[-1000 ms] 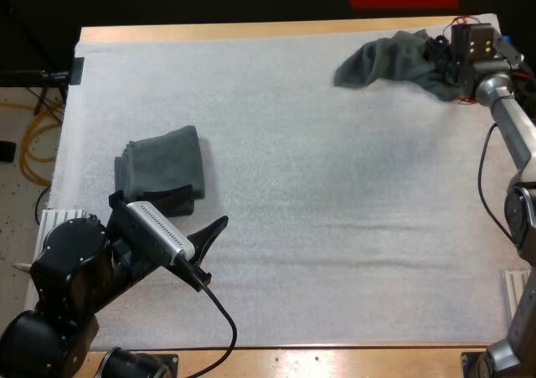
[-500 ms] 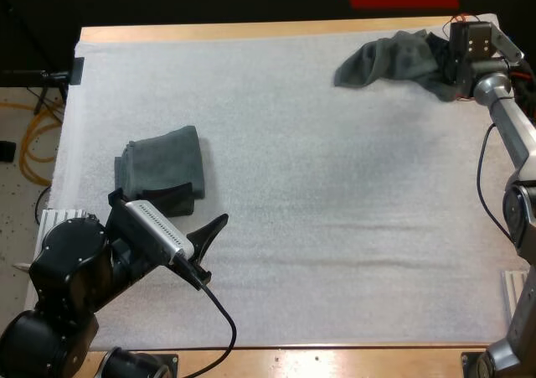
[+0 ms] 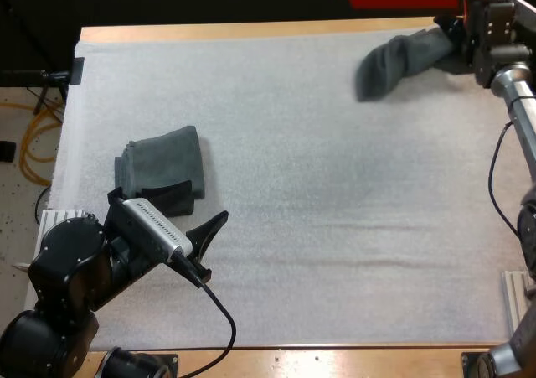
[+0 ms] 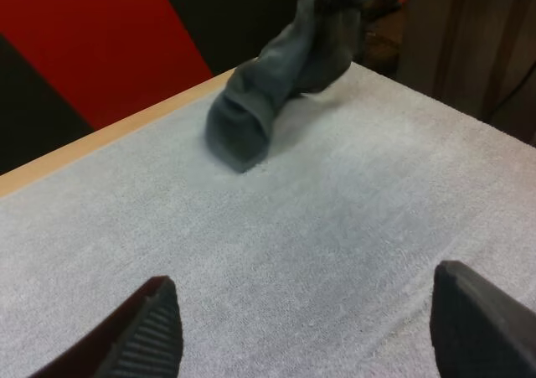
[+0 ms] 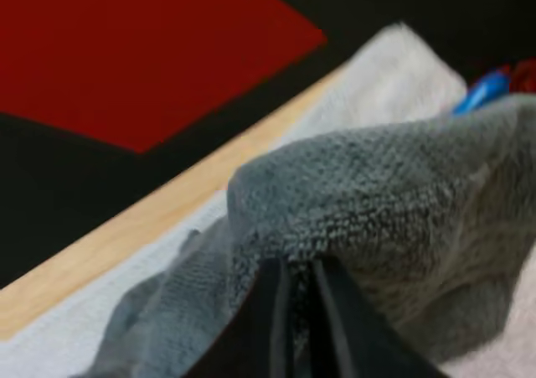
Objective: Pick towel from pile fold and stack
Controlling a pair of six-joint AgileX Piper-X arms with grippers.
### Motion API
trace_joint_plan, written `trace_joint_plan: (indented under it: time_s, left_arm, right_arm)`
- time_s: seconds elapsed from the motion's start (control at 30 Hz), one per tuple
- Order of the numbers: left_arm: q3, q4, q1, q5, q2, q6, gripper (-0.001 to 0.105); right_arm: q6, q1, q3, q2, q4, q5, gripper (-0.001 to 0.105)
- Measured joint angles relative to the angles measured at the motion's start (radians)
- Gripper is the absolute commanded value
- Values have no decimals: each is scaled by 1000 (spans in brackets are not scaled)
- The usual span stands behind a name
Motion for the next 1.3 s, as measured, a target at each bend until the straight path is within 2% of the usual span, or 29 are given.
trace_joint_plan:
  time_s: [0.37,0.47,0.53,0.7,0.83,1.07,1.17,1.3]
  left_arm:
    - [0,-29,0,0,0,-2,62]
    - [0,-66,0,0,0,-2,62]
    - [0,-87,0,0,0,-2,62]
    - [0,-105,0,0,0,-4,62]
    - [0,-105,0,0,0,-4,62]
    - [0,-105,0,0,0,-20,62]
    - [0,-104,0,13,0,-39,62]
    - [0,-102,0,52,0,-47,62]
  right_arm:
    - [-331,108,0,-279,68,-54,0]
    - [-385,142,0,-377,134,-63,0]
    - [-410,150,0,-445,190,-111,0]
    - [-421,151,-3,-579,423,-290,0]
    - [-421,151,-3,-648,651,-390,0]
    - [-400,151,21,-733,1022,-431,0]
    - [-398,151,98,-767,1053,-461,0]
    - [-377,165,233,-764,1016,-565,0]
